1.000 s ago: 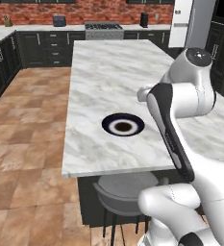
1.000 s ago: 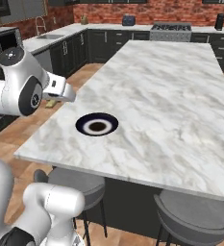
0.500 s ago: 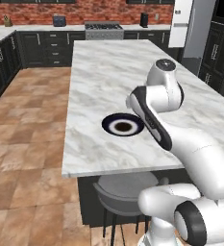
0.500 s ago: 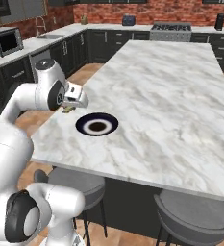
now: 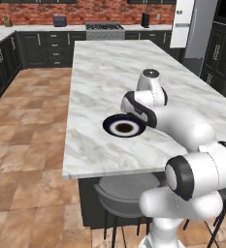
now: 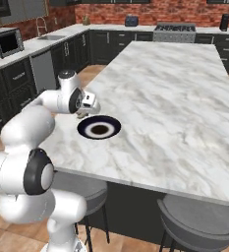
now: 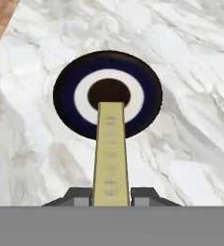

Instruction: Retrieve the butter from the fridge and place it on a plate on the dining table. Then retrieve the butter knife by the fridge and place it near the plate.

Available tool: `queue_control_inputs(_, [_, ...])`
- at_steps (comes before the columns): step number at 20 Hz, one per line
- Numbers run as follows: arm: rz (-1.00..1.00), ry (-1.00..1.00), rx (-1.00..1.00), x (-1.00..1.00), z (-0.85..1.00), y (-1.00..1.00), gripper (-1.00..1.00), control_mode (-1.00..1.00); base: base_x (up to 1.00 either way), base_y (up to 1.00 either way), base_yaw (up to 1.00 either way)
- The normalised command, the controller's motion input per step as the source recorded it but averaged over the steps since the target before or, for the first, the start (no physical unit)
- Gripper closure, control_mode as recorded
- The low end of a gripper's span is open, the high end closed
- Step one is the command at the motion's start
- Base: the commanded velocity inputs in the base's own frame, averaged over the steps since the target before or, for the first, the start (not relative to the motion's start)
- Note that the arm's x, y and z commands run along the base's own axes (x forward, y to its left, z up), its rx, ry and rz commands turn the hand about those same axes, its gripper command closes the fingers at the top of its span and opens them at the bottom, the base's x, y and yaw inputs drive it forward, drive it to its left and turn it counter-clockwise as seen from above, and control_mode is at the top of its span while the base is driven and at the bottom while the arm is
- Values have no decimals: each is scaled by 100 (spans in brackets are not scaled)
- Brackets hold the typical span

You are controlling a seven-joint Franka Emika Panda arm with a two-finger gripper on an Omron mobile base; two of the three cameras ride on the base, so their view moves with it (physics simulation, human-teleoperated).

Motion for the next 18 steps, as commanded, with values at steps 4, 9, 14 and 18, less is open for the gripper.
queue_control_inputs(4, [0, 0, 0, 76, -83, -8, 100, -100, 0, 0, 0])
queue_control_inputs(9, [0, 1, 0, 74, -78, 0, 100, -100, 0, 0, 0])
queue_control_inputs(14, [0, 0, 0, 91, -46, 0, 100, -100, 0, 0, 0])
queue_control_inputs(18, [0, 8, 0, 75, -51, 0, 100, -100, 0, 0, 0])
